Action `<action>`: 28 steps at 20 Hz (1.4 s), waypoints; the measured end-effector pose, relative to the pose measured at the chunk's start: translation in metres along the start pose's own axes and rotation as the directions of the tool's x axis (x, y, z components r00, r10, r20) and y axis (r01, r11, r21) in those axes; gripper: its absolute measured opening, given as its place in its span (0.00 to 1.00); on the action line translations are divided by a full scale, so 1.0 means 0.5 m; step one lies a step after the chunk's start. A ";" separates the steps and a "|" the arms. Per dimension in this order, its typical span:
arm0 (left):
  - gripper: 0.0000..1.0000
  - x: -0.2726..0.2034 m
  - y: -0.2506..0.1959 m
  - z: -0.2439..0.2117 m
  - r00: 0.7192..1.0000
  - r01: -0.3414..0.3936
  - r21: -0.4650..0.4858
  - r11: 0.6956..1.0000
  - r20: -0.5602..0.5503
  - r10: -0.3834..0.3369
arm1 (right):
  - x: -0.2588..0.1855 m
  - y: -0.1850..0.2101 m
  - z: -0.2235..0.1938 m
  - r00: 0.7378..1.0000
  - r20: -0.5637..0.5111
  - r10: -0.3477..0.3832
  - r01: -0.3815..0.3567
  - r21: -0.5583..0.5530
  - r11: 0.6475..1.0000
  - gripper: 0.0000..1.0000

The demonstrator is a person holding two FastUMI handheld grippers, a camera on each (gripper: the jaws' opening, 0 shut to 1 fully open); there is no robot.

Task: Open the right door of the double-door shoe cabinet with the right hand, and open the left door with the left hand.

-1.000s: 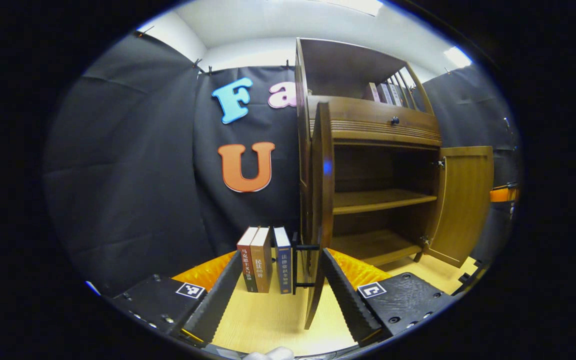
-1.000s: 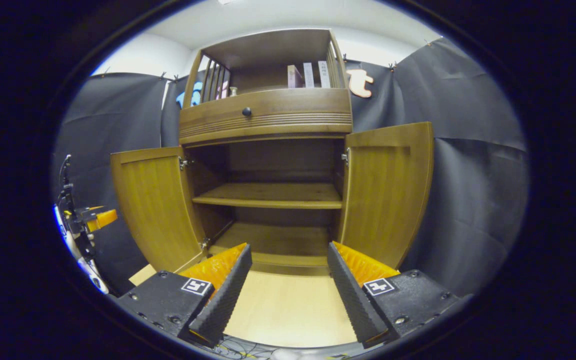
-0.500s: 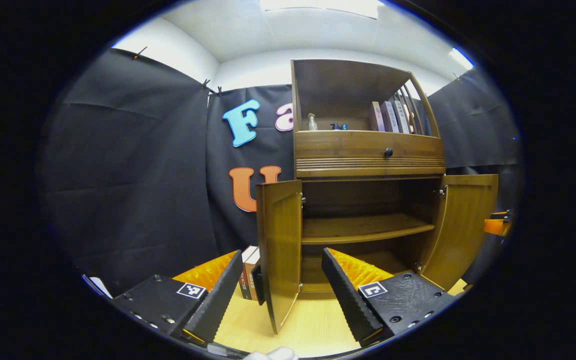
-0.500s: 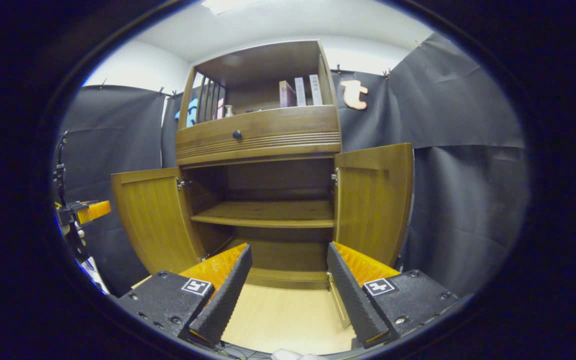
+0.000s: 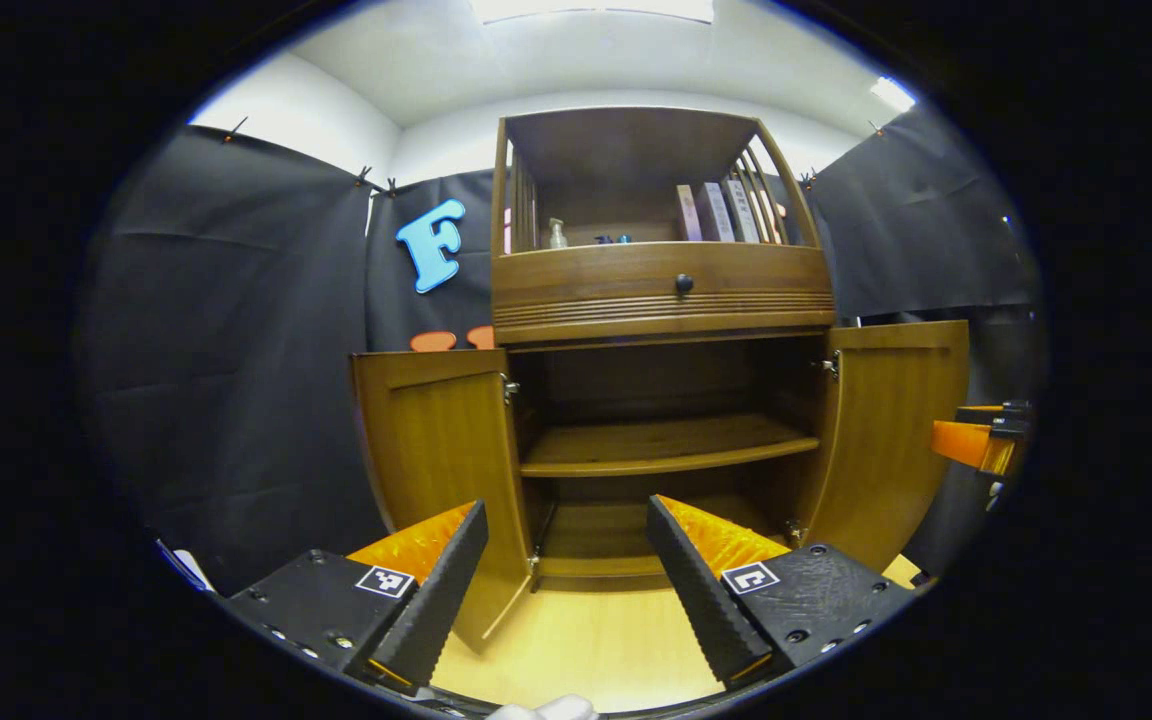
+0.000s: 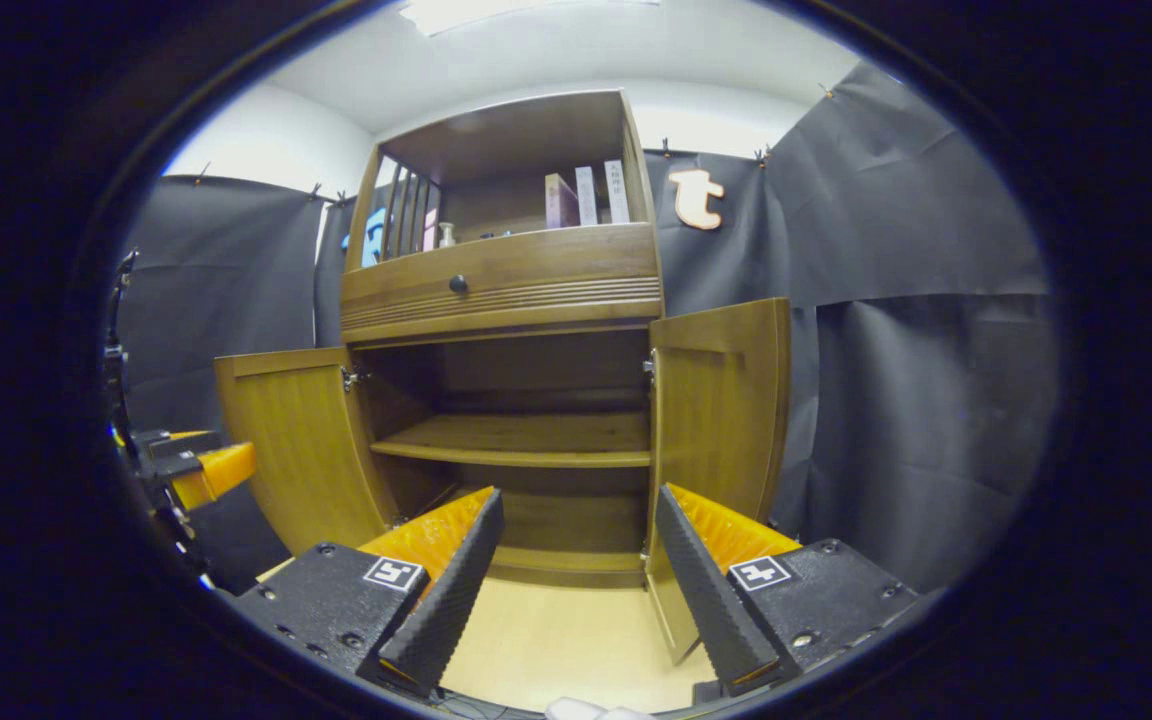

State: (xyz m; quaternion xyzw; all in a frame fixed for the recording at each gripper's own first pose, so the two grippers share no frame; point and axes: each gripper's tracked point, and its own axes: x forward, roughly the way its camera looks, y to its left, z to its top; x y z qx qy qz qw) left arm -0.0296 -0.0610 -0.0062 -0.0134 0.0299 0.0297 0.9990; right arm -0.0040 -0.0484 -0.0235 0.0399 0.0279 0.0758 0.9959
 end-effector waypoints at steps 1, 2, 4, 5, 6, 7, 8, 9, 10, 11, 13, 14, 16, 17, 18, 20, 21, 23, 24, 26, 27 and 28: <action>0.96 -0.003 -0.013 0.000 1.000 -0.003 0.007 1.000 0.008 0.003 | 0.001 -0.003 0.000 1.000 0.003 -0.003 0.003 -0.002 1.000 0.96; 0.96 -0.004 -0.029 0.001 1.000 0.008 0.012 1.000 0.024 -0.008 | 0.003 -0.004 0.000 1.000 0.004 -0.004 0.004 -0.002 1.000 0.97; 0.96 -0.007 -0.047 0.019 0.998 0.013 0.025 1.000 0.059 -0.014 | 0.004 -0.009 -0.002 1.000 0.008 -0.010 0.010 0.001 1.000 0.97; 0.96 -0.005 -0.054 0.026 0.997 0.019 0.032 0.999 0.068 -0.021 | 0.006 -0.012 -0.005 1.000 0.007 -0.018 0.017 0.003 1.000 0.97; 0.96 0.000 -0.063 0.024 0.997 0.031 0.036 0.999 0.069 -0.033 | 0.007 -0.014 -0.005 1.000 0.009 -0.024 0.024 0.002 1.000 0.97; 0.96 0.001 -0.070 0.027 0.997 0.038 0.038 0.999 0.072 -0.040 | 0.005 -0.013 -0.008 1.000 0.009 -0.029 0.029 0.001 1.000 0.97; 0.96 0.000 -0.070 0.028 0.996 0.038 0.039 0.999 0.078 -0.041 | 0.006 -0.012 -0.009 1.000 0.008 -0.030 0.030 -0.001 1.000 0.96; 0.96 0.003 -0.070 0.033 0.996 0.038 0.038 0.999 0.082 -0.041 | 0.007 -0.010 -0.012 1.000 0.006 -0.031 0.031 -0.002 1.000 0.96; 0.96 0.005 -0.068 0.033 0.996 0.038 0.033 0.999 0.085 -0.041 | 0.006 -0.010 -0.012 0.999 0.005 -0.032 0.032 -0.002 0.999 0.96; 0.96 0.007 -0.065 0.034 0.996 0.036 0.026 0.999 0.086 -0.038 | 0.005 -0.009 -0.012 0.999 0.008 -0.034 0.034 0.001 0.999 0.96; 0.96 0.011 -0.058 0.037 0.995 0.032 0.017 0.999 0.091 -0.033 | 0.009 -0.004 -0.010 0.999 0.007 -0.036 0.036 0.003 0.999 0.96; 1.00 0.014 -0.056 0.040 0.995 0.031 0.014 0.999 0.093 -0.032 | 0.010 -0.002 -0.010 0.999 0.007 -0.037 0.037 0.002 0.999 0.96; 0.96 0.020 -0.049 0.040 0.995 0.031 0.013 0.999 0.093 -0.032 | 0.011 0.002 -0.013 0.999 0.005 -0.039 0.039 -0.003 0.999 0.96; 0.96 0.021 -0.044 0.039 0.995 0.029 0.013 0.999 0.091 -0.030 | 0.012 0.005 -0.012 0.999 0.004 -0.039 0.039 -0.005 0.999 0.96; 0.96 0.024 -0.038 0.039 0.995 0.026 0.012 1.000 0.092 -0.027 | 0.012 0.009 -0.011 0.999 0.005 -0.038 0.038 -0.006 0.999 0.96; 0.96 0.026 -0.030 0.040 0.995 0.025 0.007 1.000 0.093 -0.026 | 0.013 0.014 -0.009 0.999 0.007 -0.040 0.040 -0.005 0.999 0.96; 0.96 0.030 -0.026 0.039 0.995 0.024 0.004 1.000 0.092 -0.024 | 0.014 0.015 -0.009 0.999 0.008 -0.042 0.042 -0.004 0.999 0.96; 0.96 0.032 -0.016 0.042 0.995 0.022 0.001 1.000 0.094 -0.022 | 0.016 0.014 -0.007 0.999 0.011 -0.053 0.053 -0.004 0.999 0.97; 0.96 0.033 -0.010 0.044 0.995 0.021 0.001 1.000 0.094 -0.021 | 0.017 0.012 -0.008 0.998 0.011 -0.061 0.061 -0.004 0.998 0.96; 0.96 0.037 -0.004 0.043 0.995 0.022 0.004 1.000 0.096 -0.022 | 0.018 0.013 -0.008 0.997 0.013 -0.072 0.072 0.003 0.997 0.97; 0.96 0.039 -0.002 0.042 0.995 0.025 0.005 1.000 0.096 -0.025 | 0.018 0.014 -0.010 0.997 0.011 -0.077 0.077 0.005 0.997 0.96; 0.96 0.041 0.000 0.041 0.995 0.027 0.006 1.000 0.095 -0.027 | 0.020 0.015 -0.010 0.997 0.011 -0.082 0.082 0.006 0.997 0.97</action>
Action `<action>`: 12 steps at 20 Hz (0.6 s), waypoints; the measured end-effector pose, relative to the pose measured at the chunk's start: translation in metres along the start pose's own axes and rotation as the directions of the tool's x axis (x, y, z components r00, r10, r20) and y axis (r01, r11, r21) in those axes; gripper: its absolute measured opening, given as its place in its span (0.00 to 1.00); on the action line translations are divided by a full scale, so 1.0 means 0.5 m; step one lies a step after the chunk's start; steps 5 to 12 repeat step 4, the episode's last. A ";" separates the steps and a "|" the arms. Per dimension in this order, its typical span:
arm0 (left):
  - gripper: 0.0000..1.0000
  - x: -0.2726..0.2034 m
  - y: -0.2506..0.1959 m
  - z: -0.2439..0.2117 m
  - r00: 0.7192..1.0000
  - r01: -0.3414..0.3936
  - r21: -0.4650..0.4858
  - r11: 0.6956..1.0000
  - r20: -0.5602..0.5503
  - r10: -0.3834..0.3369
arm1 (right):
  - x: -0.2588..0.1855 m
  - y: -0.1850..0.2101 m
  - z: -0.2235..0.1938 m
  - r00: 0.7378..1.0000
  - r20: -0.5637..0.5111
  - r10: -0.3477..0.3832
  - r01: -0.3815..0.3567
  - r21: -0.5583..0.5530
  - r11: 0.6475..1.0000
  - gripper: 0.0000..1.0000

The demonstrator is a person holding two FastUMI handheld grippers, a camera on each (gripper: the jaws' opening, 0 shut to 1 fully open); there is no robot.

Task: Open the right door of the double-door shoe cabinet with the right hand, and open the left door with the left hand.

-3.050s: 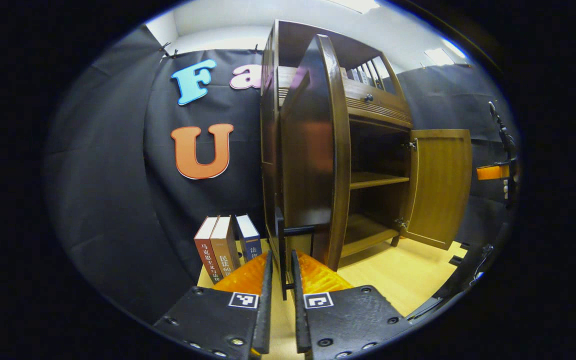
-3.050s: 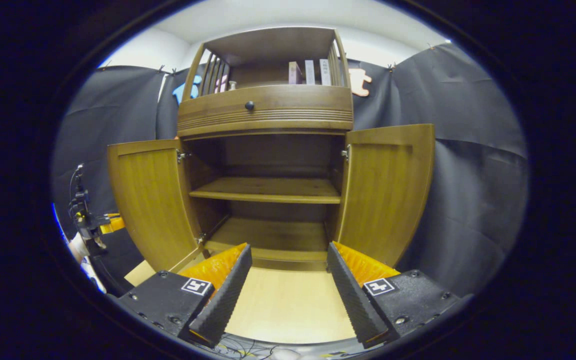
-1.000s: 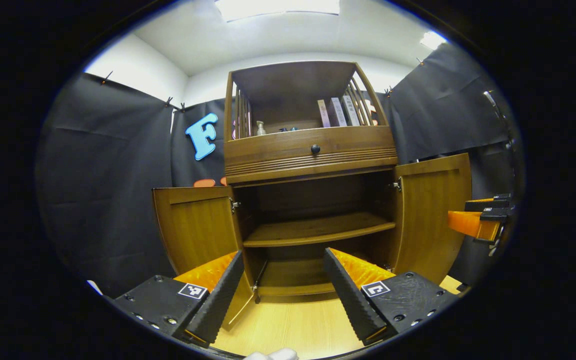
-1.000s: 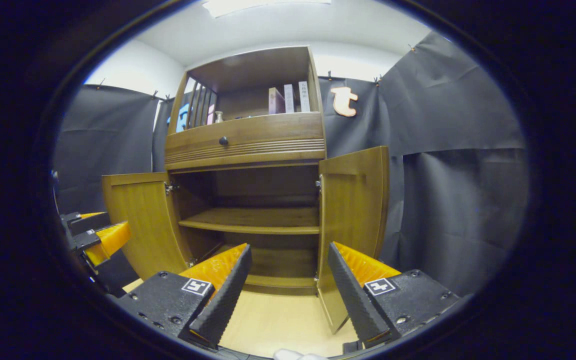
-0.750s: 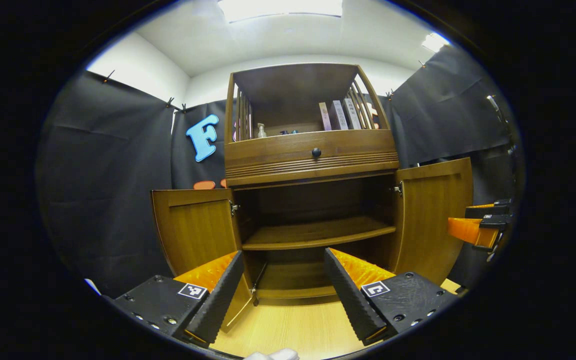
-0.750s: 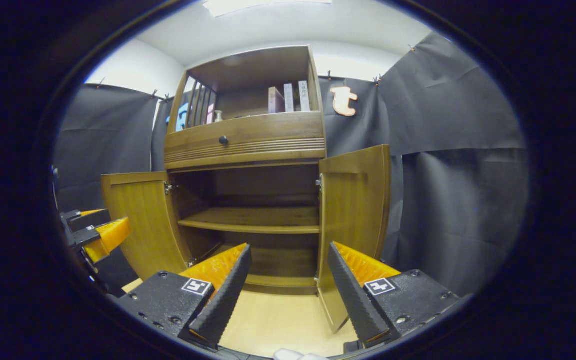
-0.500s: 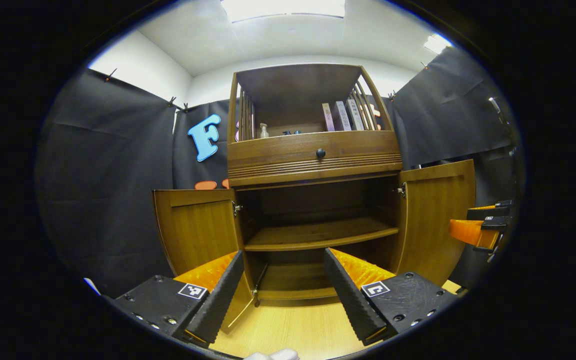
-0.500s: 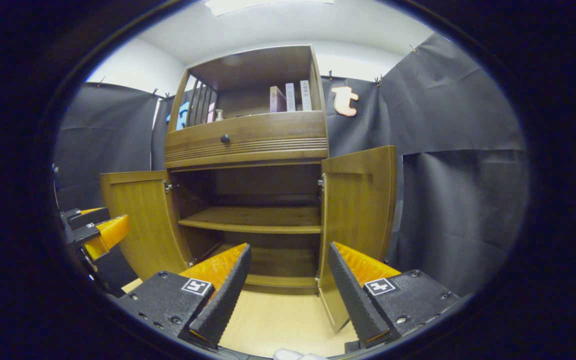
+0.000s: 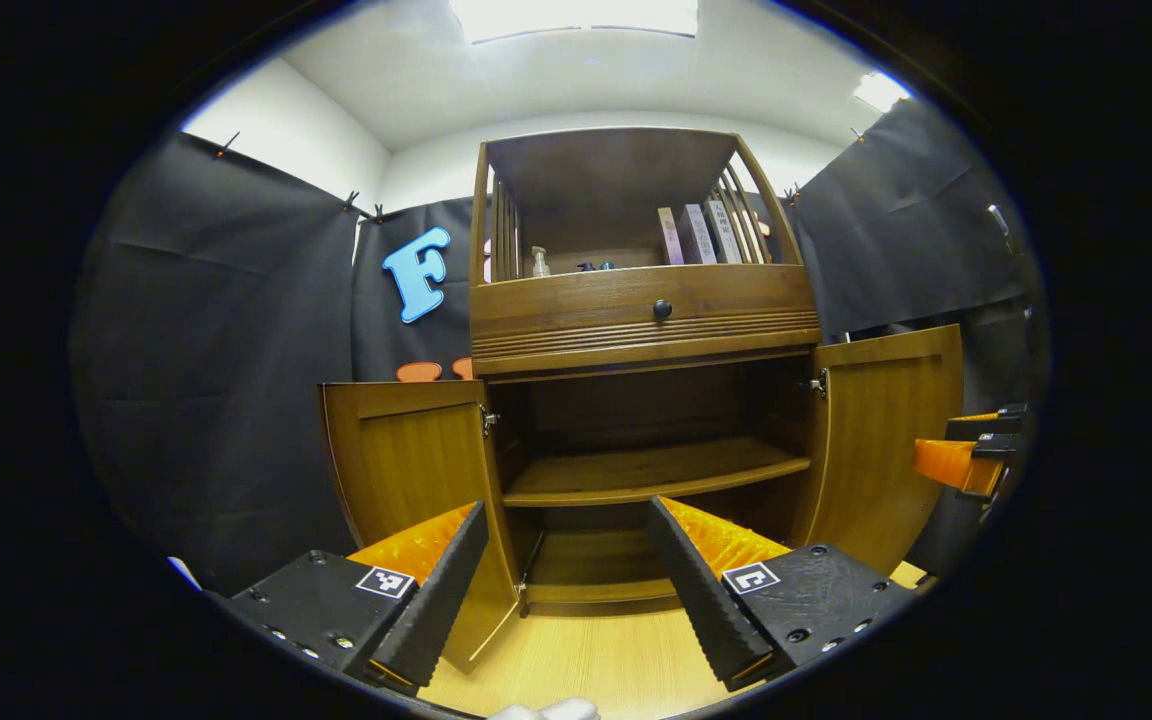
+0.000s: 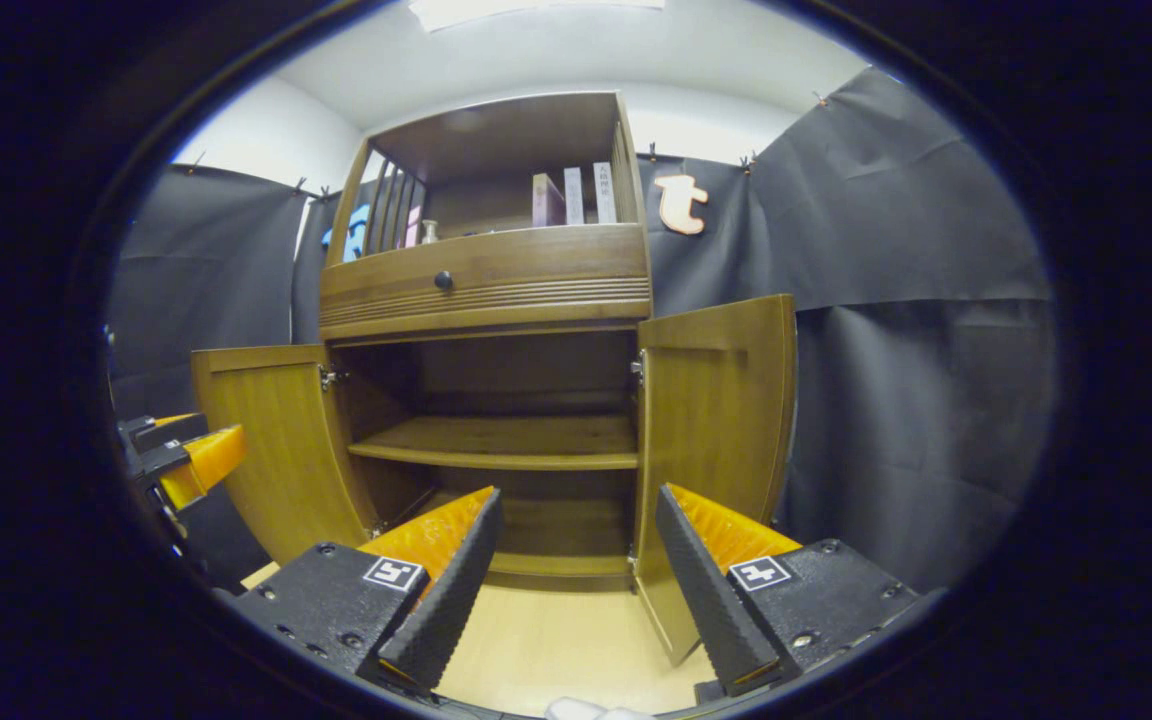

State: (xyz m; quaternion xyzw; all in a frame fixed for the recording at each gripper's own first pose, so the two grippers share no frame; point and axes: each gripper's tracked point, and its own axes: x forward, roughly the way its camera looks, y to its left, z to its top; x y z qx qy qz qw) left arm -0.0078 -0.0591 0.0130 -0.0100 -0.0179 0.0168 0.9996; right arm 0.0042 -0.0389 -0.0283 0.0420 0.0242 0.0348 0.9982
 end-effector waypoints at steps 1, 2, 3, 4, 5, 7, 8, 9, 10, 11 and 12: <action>0.96 0.002 0.001 -0.001 1.000 0.004 0.001 1.000 -0.001 -0.004 | 0.000 0.001 -0.001 1.000 -0.001 -0.004 0.004 0.000 1.000 0.97; 0.96 0.004 0.002 -0.003 1.000 0.008 0.002 1.000 -0.004 -0.008 | 0.000 0.003 -0.005 1.000 -0.001 -0.008 0.008 0.000 1.000 0.97; 0.96 0.006 0.004 -0.003 1.000 0.009 0.001 1.000 -0.003 -0.009 | 0.001 0.005 -0.005 1.000 -0.001 -0.012 0.012 0.000 1.000 0.97; 0.96 0.008 0.006 -0.004 1.000 0.011 0.001 1.000 -0.003 -0.011 | 0.001 0.007 -0.007 1.000 -0.003 -0.015 0.015 -0.001 1.000 0.97; 0.96 0.008 0.006 -0.004 1.000 0.011 0.001 1.000 -0.003 -0.011 | 0.001 0.007 -0.007 1.000 -0.003 -0.015 0.015 -0.001 1.000 0.97; 0.96 0.008 0.006 -0.004 1.000 0.011 0.001 1.000 -0.003 -0.011 | 0.001 0.007 -0.007 1.000 -0.003 -0.015 0.015 -0.001 1.000 0.97; 0.96 0.008 0.006 -0.004 1.000 0.011 0.001 1.000 -0.003 -0.011 | 0.001 0.007 -0.007 1.000 -0.003 -0.015 0.015 -0.001 1.000 0.97; 0.96 0.008 0.006 -0.004 1.000 0.011 0.001 1.000 -0.003 -0.011 | 0.001 0.007 -0.007 1.000 -0.003 -0.015 0.015 -0.001 1.000 0.97; 0.96 0.008 0.006 -0.004 1.000 0.011 0.001 1.000 -0.003 -0.011 | 0.001 0.007 -0.007 1.000 -0.003 -0.015 0.015 -0.001 1.000 0.97; 0.96 0.008 0.006 -0.004 1.000 0.011 0.001 1.000 -0.003 -0.011 | 0.001 0.007 -0.007 1.000 -0.003 -0.015 0.015 -0.001 1.000 0.97; 0.96 0.008 0.006 -0.004 1.000 0.011 0.001 1.000 -0.003 -0.011 | 0.001 0.007 -0.007 1.000 -0.003 -0.015 0.015 -0.001 1.000 0.97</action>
